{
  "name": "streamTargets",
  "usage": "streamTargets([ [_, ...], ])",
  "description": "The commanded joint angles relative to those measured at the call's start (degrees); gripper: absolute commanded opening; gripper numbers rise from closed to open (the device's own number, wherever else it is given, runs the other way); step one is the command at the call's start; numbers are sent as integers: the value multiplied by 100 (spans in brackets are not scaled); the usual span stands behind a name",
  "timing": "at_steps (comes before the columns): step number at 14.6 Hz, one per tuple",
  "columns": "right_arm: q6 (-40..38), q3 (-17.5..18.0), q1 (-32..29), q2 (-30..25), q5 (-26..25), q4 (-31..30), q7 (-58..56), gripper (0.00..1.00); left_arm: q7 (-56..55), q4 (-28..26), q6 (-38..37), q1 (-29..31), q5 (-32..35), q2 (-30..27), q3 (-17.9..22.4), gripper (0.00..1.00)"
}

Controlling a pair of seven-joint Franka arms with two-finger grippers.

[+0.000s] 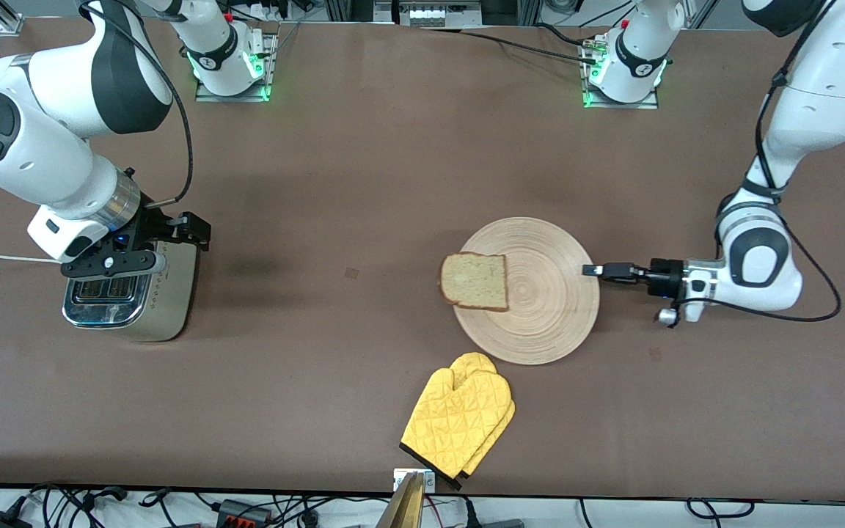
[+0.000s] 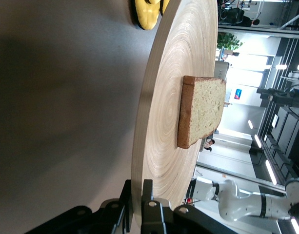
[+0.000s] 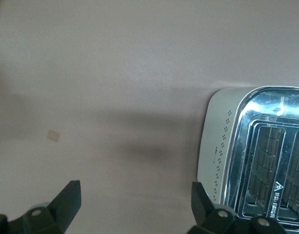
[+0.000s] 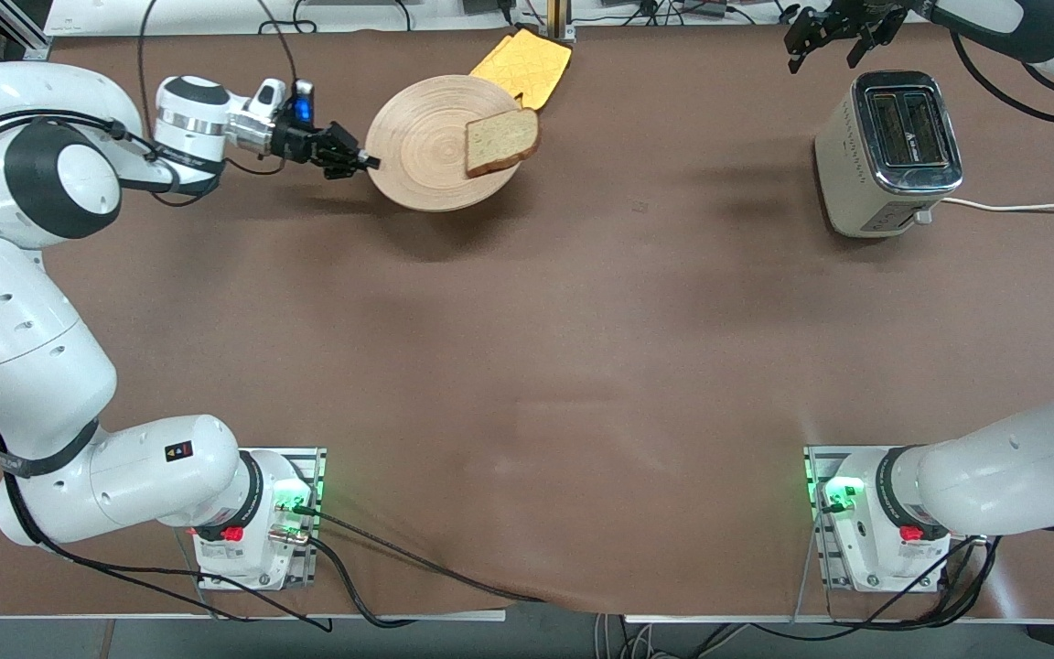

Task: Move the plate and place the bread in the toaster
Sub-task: 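Push the wooden plate with the left gripper toward the toaster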

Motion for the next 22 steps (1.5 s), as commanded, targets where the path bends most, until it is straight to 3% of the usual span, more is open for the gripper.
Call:
streamTargets([
  [1,97,-9,38,19,76,-40,103,100,-351,-422,526,-350,-516,-454,-212,1],
  [5,45,-9,187,19,76,-32,103,100,-623,-493,1652,-666,-859,-270,-941,1],
  [8,80,-9,223,28,76,-40,103,100,-642,-494,1961,-1185,-1352,-209,-951,1],
  [14,97,-9,223,124,85,-49,112,100,-651,-406,2216,-1643,-1388,-86,-951,1],
  [17,54,-18,223,168,574,-49,112,100,-651,-388,2252,-1827,-1388,-59,-951,1],
  [22,97,-18,205,317,665,-93,112,100,-642,-397,2427,-1985,-1370,29,-934,2],
])
